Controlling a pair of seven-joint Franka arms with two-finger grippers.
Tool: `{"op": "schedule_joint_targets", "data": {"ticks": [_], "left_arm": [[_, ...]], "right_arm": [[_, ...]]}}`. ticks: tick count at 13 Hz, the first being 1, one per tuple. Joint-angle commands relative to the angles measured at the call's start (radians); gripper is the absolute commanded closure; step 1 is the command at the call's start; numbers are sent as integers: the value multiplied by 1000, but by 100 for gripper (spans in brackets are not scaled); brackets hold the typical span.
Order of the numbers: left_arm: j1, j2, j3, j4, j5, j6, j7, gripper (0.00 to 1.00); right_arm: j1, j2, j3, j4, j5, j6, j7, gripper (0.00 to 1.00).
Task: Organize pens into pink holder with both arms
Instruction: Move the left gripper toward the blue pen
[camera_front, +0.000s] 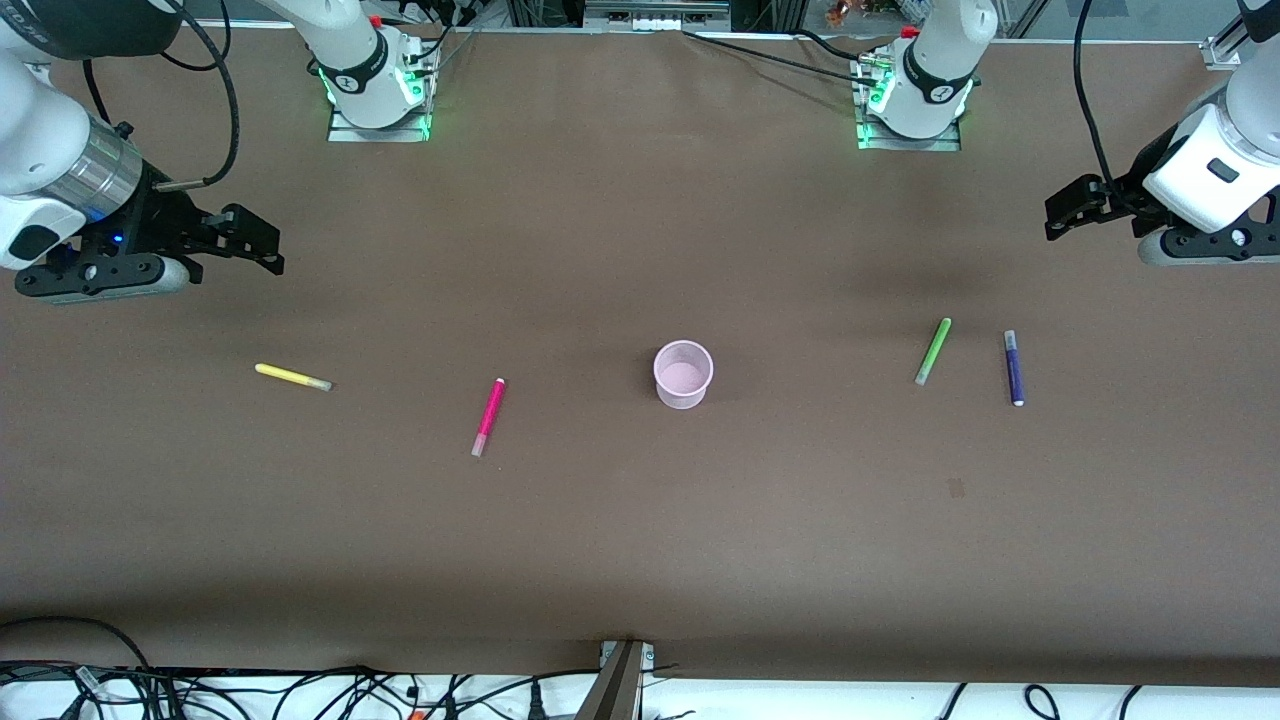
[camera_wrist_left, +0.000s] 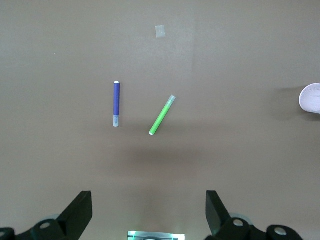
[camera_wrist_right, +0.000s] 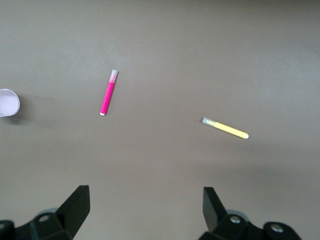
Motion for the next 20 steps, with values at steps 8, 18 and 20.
{"op": "schedule_joint_targets", "data": {"ticks": [8,18,20], "left_arm": [[9,27,8,30,-24,-42,7,0],[103,366,11,10,48,127,19,0],[100,418,10,0,97,183,28,0]], "right_arm": [[-5,6,-2,9,15,-8,1,0],[-7,17,-36,13,-1,10,-15,0],[0,17,-35,15,-1,18,-15,0]]}}
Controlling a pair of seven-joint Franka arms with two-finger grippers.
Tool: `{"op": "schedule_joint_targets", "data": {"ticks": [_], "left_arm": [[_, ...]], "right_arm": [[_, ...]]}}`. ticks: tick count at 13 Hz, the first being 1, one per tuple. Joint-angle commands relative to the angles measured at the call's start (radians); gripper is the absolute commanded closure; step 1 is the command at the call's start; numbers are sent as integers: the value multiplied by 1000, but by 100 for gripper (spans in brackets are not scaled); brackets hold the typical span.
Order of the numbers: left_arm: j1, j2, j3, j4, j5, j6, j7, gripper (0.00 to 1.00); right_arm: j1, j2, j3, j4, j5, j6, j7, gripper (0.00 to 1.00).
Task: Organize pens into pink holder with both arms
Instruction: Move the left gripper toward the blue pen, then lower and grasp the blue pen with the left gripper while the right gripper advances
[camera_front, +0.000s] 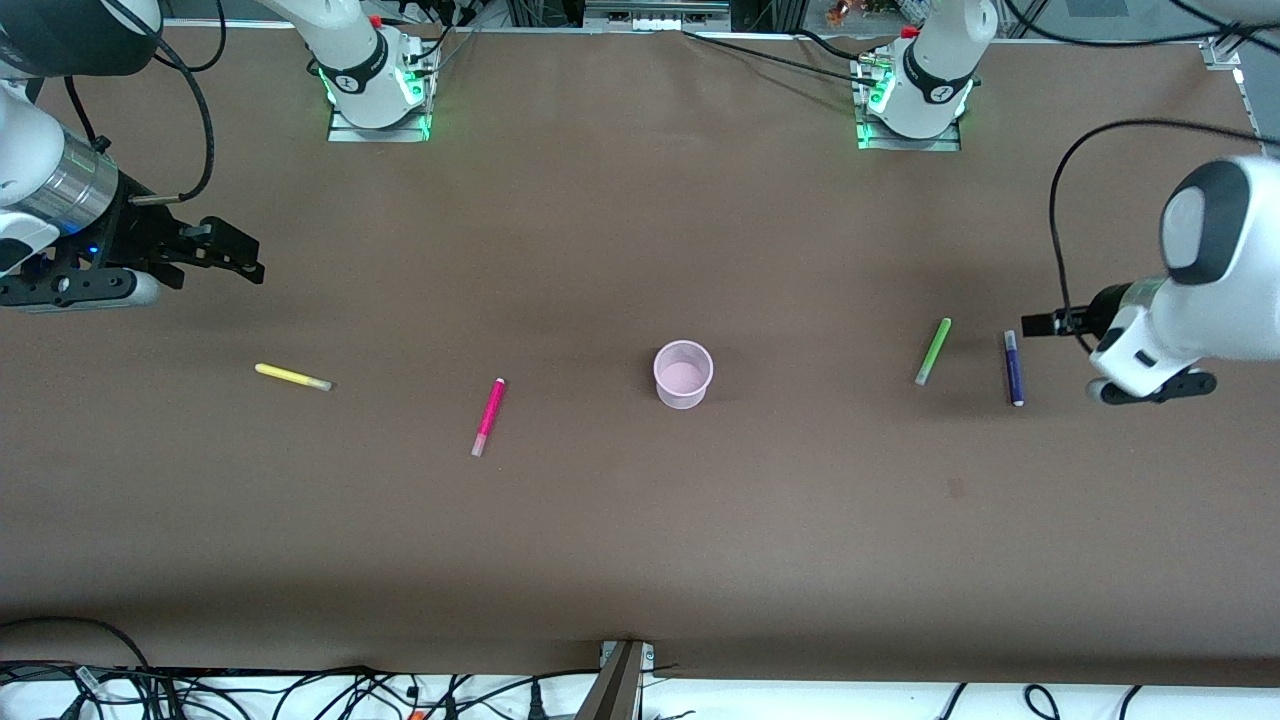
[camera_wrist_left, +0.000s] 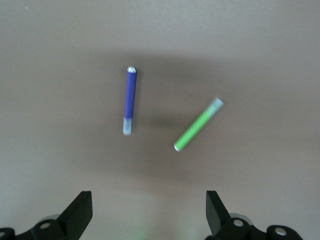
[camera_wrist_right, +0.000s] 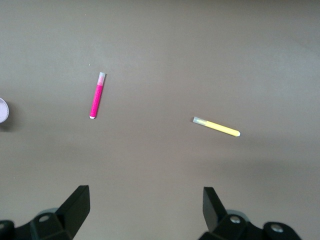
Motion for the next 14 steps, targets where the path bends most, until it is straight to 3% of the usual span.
{"op": "schedule_joint_targets", "data": {"ticks": [1,8,10,14], "left_arm": [[-1,43,-4,-12,49,62,38,0],[8,11,-3,-363,173,603,116,0],[55,34,-4,-408,231,737,118,0],[101,101,-10,-408,251,833,168,0]], "right_arm": [[5,2,4,19,0,7,-12,0],[18,11,24,21,-56,-1,3,0],[22,11,29,22,-54,-1,56,0],[56,10,29,22,-54,-2,132,0]]}}
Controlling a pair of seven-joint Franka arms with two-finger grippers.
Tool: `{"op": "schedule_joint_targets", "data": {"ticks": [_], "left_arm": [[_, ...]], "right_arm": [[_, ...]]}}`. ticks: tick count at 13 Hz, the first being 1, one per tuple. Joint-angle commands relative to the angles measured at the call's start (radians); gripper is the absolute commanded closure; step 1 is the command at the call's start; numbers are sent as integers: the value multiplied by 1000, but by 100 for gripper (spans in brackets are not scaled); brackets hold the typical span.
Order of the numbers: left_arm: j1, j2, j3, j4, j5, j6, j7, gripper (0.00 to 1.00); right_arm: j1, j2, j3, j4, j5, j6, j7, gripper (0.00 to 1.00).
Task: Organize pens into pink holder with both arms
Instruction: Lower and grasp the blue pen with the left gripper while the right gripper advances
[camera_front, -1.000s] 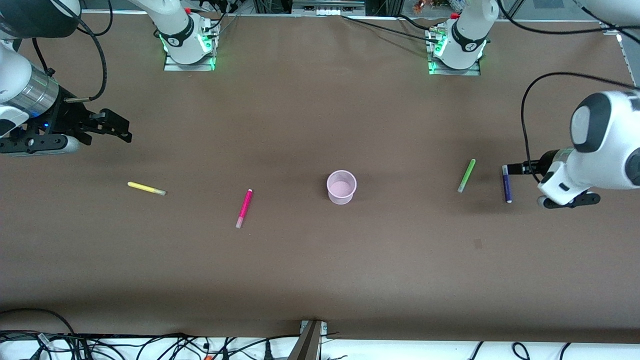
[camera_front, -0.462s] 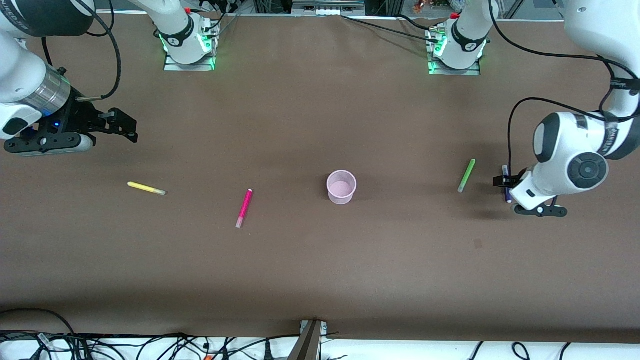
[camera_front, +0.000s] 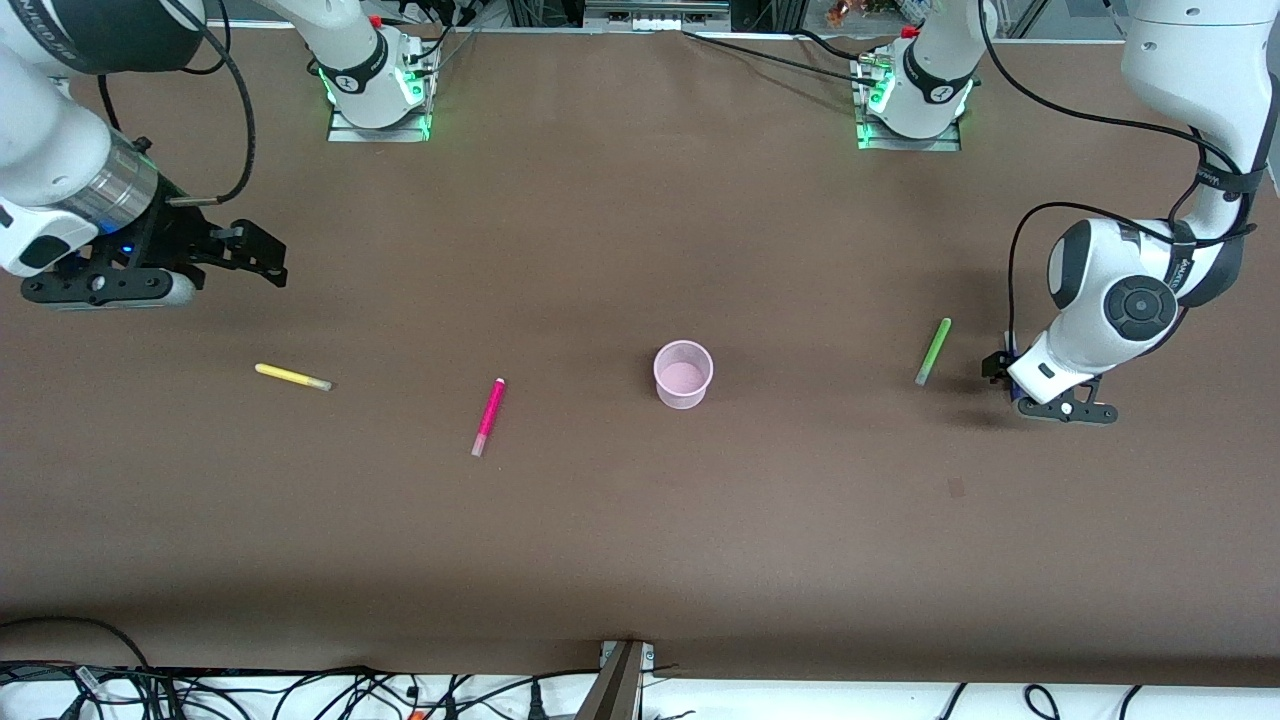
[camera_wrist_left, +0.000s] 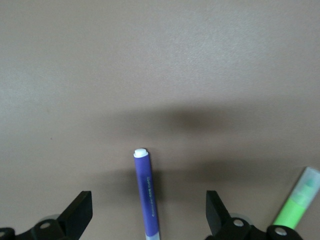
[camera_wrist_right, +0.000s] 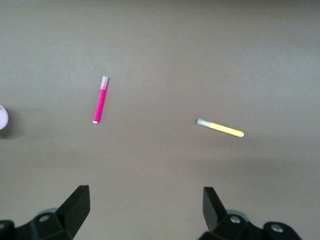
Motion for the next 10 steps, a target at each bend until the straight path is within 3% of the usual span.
{"op": "schedule_joint_targets", "data": {"ticks": [1,5,6,8,10], "left_arm": [[54,50,-18,-6,24,98,96,0],[94,94,-31,-4,10,165,149,0],[99,94,-31,-6,3,165,146,12],[105,94,-38,-7,-13,160,144,46],[108,94,-38,-6,-14,159,143,53]], "right_arm": [[10,12,-1,19,-10,-9,27,0],[17,28,0,20,-14,21,28,0],[17,44,-1,20,-14,21,27,0],[17,54,-1,19,-14,21,27,0],[24,57,0,20,-13,18,27,0]]}}
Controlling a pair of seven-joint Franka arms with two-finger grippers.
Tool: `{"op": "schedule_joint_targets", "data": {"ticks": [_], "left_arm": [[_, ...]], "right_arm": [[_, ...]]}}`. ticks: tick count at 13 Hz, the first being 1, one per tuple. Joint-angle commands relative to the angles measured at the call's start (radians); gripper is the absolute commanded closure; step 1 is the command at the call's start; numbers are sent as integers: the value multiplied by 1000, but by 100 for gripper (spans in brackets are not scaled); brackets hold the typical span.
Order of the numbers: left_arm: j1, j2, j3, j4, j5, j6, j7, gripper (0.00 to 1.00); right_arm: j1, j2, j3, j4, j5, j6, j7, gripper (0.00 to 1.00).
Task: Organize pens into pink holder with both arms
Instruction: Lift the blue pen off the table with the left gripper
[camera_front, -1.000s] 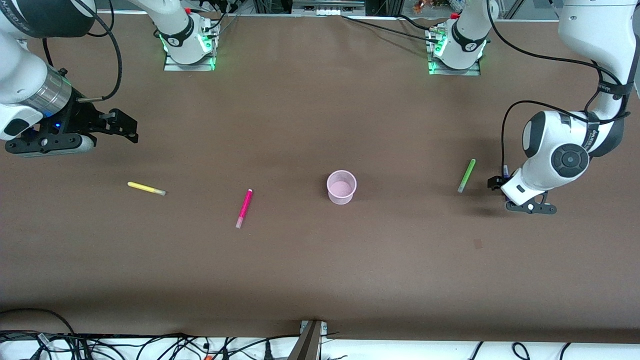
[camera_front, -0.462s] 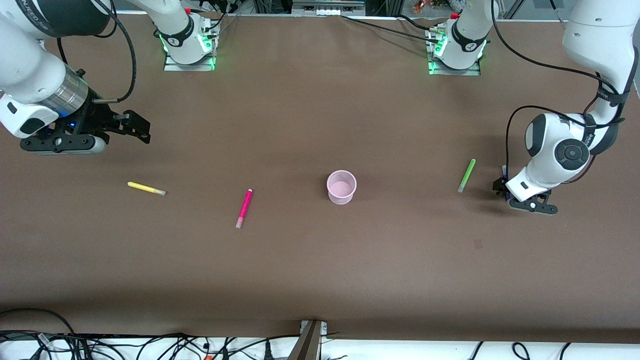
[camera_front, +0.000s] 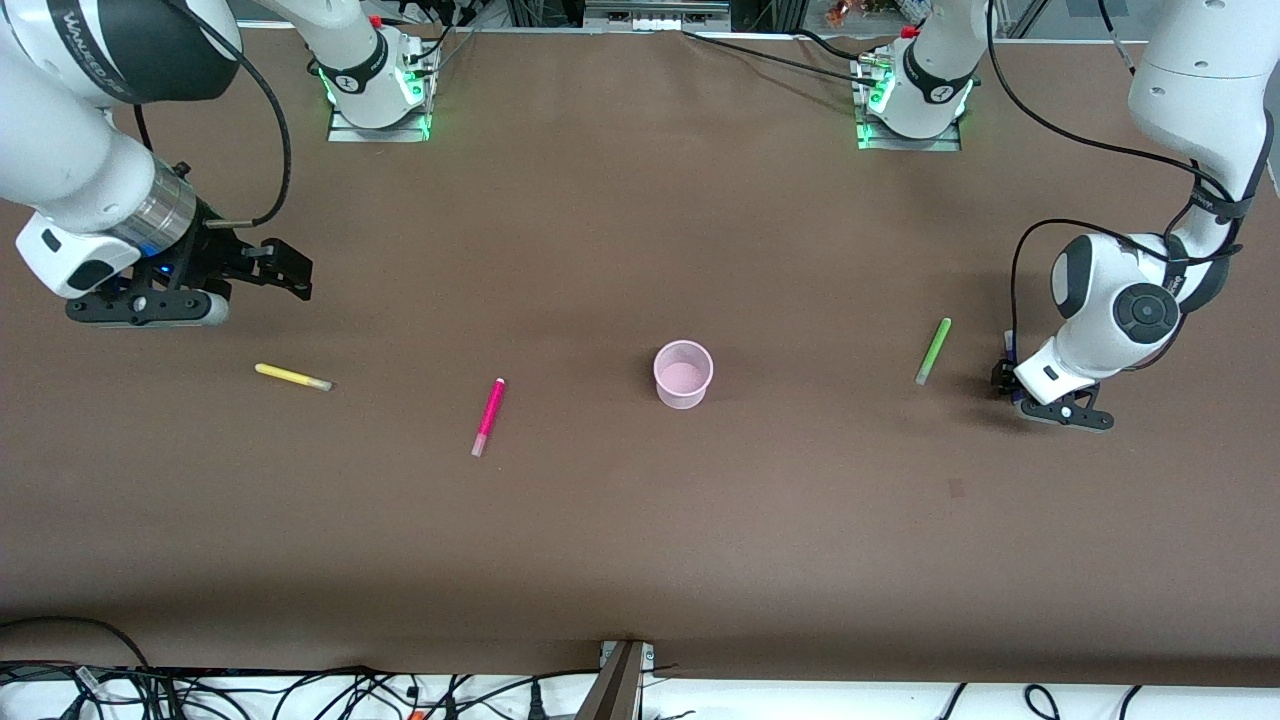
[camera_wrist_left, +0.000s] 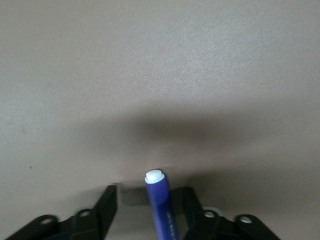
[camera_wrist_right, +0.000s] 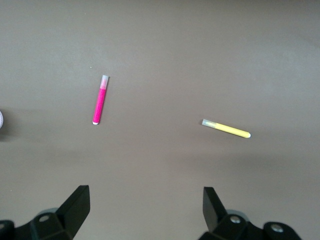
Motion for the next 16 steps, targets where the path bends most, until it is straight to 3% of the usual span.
{"op": "schedule_joint_targets", "data": {"ticks": [1,3,4,6,8,10,13,16], "left_arm": [[18,-1,-11,2,-12,-3,14,61],[19,6,-11,2,-12,-5,14,79],[17,3,-11,2,-12,-9,12,80],[17,-1,-27,11,-12,-49,12,92],[17,-11,-31,14,-12,-57,14,100],[17,-32,-49,28,-12,-104,14,100],[17,-83,-119,121,-20,-318,15,100],[12,-84,-184,328,-89,-631,21,100]], "right_arm": [[14,18,0,21,-13,-12,14,0],[16,21,0,21,-13,-11,14,0],[17,21,0,21,-13,-11,14,0],[17,24,0,19,-13,-14,14,0],[17,41,0,19,-13,-15,12,0],[17,44,0,19,-13,-15,11,0],[16,47,0,19,-13,-15,-7,0],[16,73,-2,19,-13,-9,-32,0]]}}
